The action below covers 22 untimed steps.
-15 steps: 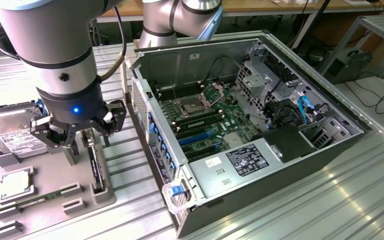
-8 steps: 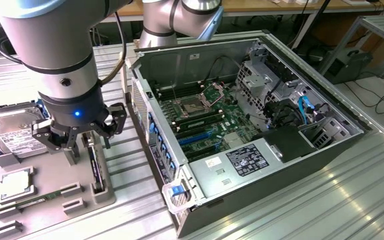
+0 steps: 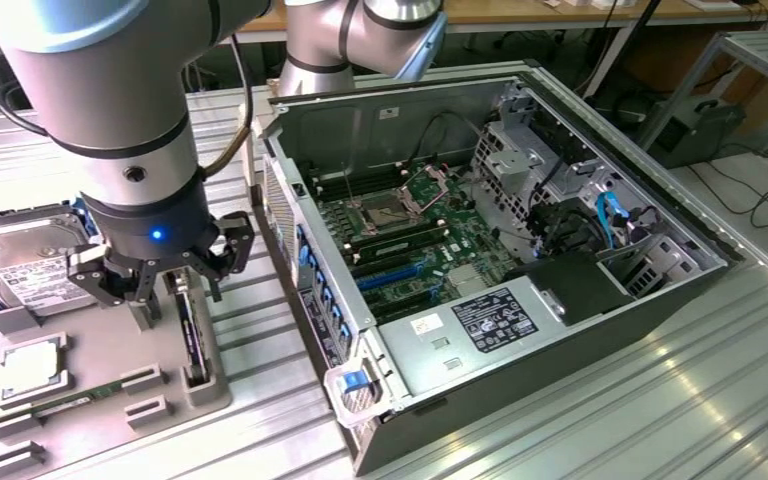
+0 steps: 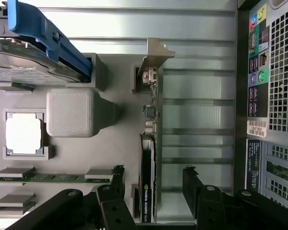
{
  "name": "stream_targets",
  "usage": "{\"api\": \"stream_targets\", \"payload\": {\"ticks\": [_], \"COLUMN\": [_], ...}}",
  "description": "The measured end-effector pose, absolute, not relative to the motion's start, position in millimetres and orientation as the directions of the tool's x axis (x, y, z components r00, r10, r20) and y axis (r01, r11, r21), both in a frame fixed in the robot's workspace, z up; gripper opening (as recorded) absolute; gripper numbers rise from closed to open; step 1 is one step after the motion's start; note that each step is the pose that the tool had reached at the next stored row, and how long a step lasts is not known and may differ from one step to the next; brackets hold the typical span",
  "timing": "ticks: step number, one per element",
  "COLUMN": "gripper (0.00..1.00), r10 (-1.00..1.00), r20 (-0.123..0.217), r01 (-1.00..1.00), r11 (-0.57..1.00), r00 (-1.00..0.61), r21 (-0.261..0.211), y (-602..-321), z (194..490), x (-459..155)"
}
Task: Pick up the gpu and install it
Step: 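Pick up the gpu and move the gpu toward the slot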
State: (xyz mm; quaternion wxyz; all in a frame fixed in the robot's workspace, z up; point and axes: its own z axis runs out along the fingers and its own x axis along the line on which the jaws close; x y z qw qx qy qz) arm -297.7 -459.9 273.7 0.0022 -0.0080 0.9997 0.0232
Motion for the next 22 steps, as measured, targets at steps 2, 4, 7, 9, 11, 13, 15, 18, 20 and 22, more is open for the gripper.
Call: {"api": "stream_targets", "payload": {"ticks": [2,4,7,9,11,13,15,18,20,22], "gripper": [0.60,0.60,0.60,0.60,0.60,0.60,0.60,0.60,0.60,0.60], "r10": [-0.016,-0.016,-0.016,-0.016,-0.016,-0.016,-0.016,-0.016,-0.019,-0.028], "r20": [-0.005,-0.005,-0.005,-0.005,-0.005,-0.005,-0.005,-0.005,-0.005,-0.005], "r01": [-0.016,-0.016,-0.016,-0.016,-0.016,-0.016,-0.016,-0.016,-0.019,-0.029], "r11": [0.999,0.999,0.999,0.999,0.999,0.999,0.999,0.999,0.999,0.999], "r00": [-1.000,-1.000,-1.000,-1.000,-1.000,-1.000,-1.000,-1.000,-1.000,-1.000], "r21": [0.046,0.046,0.046,0.046,0.046,0.046,0.047,0.047,0.046,0.047], "y": [-460,-461,-461,-461,-461,-461,-461,-461,-461,-463], "z": [272,270,267,266,265,265,264,262,261,258], "x": [-298,-298,-298,-298,-298,-298,-298,-298,-298,-298]}}
